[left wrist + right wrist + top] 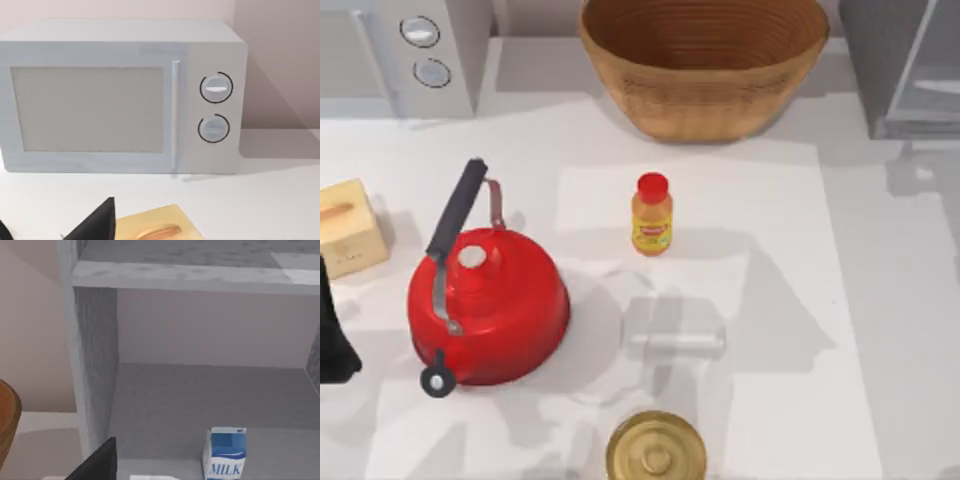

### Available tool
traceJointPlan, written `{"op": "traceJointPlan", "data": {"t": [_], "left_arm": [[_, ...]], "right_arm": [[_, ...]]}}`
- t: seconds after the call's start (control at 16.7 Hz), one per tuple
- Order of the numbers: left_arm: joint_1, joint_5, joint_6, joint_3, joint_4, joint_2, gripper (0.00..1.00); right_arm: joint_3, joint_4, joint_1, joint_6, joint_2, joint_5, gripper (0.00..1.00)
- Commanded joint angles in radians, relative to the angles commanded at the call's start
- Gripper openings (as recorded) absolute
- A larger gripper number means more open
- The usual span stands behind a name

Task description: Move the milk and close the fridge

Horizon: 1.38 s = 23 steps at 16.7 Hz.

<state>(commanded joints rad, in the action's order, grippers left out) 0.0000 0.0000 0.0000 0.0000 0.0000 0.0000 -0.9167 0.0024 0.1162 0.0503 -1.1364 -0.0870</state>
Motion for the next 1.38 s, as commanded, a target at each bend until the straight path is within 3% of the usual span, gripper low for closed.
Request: {"op": "traceJointPlan", "data": {"t": [0.36,0.66,0.9,1.38], "left_arm": [[0.0,0.0,0.0,0.0,0.0,0.0,1.0],[0.0,0.0,0.0,0.0,0.0,0.0,1.0],[0.0,0.0,0.0,0.0,0.0,0.0,1.0],[0.0,0.0,0.0,0.0,0.0,0.0,1.0]], "right_arm": [[0.51,-0.017,-0.048,-0.031,0.679,0.058,1.0],[0.825,-0.012,-0.097,-0.043,1.037,0.082,1.0],[0.917,-0.002,-0.116,-0.05,1.136,0.087,1.0],[0.87,-0.069,-0.123,-0.046,1.187,0.076,1.0]]}}
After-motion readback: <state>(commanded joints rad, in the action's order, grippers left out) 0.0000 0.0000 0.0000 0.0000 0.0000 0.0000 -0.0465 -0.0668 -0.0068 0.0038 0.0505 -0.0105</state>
